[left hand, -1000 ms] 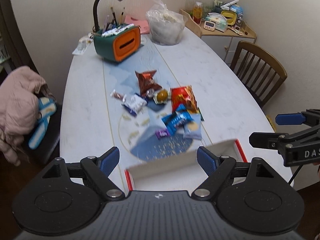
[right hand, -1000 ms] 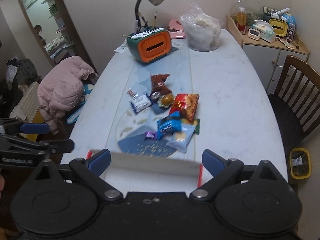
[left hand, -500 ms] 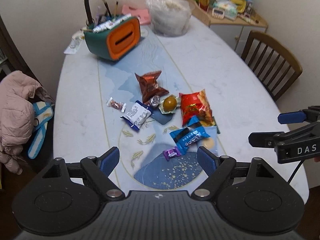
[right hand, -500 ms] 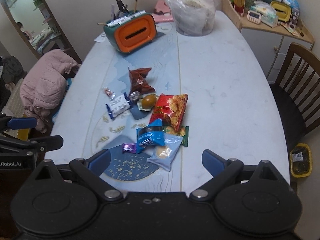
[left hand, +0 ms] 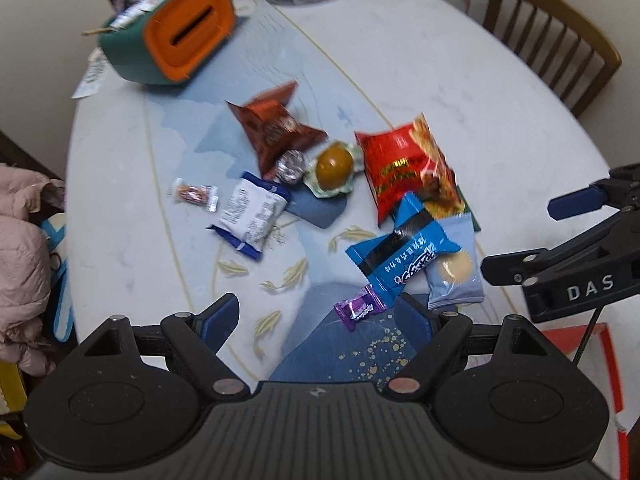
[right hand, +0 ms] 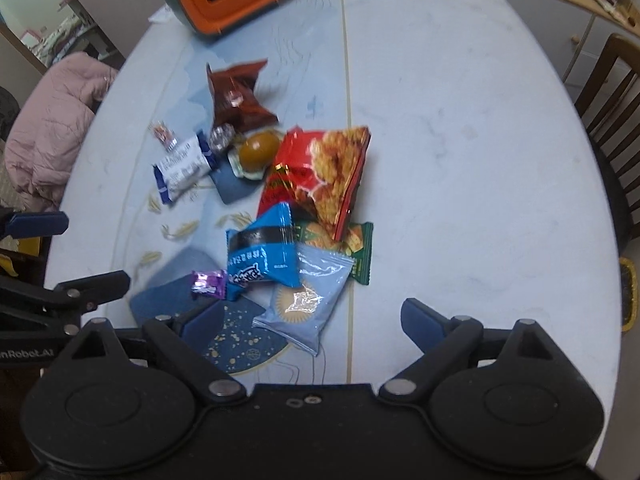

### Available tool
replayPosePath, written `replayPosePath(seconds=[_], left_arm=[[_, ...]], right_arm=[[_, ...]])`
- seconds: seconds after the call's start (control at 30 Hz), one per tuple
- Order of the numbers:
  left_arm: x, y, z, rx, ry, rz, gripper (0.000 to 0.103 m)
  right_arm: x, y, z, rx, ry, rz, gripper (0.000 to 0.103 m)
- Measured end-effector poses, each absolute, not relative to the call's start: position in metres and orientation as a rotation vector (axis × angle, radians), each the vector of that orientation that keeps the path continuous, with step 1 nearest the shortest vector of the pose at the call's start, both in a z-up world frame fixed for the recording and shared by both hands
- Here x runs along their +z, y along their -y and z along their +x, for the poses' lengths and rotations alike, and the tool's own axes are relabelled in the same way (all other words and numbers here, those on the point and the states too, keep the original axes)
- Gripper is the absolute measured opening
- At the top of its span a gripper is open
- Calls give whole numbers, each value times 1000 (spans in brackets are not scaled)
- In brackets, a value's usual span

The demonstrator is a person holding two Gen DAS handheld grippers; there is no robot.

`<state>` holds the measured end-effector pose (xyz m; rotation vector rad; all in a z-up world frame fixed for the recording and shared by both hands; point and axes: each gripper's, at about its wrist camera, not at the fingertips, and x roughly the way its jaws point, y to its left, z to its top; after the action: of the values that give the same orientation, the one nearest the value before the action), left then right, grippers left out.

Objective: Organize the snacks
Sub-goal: 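Move both tools back over the snack pile, then grasp the purple candy with the left tool while the right tool grasps the light-blue cookie packet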

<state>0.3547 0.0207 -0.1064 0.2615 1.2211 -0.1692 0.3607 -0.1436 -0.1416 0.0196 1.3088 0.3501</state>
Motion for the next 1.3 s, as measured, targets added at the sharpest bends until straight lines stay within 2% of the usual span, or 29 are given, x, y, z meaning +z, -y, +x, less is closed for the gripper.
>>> replayPosePath(seconds=[0.37,0.7,0.87,0.93,1.0,1.23,1.3], left_arm=[[-168,-15,379,-193,-1306,335,84],[-194,-15,383,-281,-1336,348,76],[-198,-9,382,-341,-1318,368,76],[-200,-6,382,-358,-1319,376,73],[-204,-5,383,-364,-1329,380,65],[-208,-8,384,-378,-1335,350,53],[-208,-8,382,-389,-1335,337,40]], right_arm=[[-191,126,376,353,-1404,-5,84],[-213,118,384,363,-1434,-2,73],[-214,109,385,364,-1419,-29,72],[-214,104,384,361,-1408,-63,65],[-214,101,382,362,-1399,-94,62],[-214,97,380,375,-1382,-135,52],[-213,98,380,379,-1378,-136,50]])
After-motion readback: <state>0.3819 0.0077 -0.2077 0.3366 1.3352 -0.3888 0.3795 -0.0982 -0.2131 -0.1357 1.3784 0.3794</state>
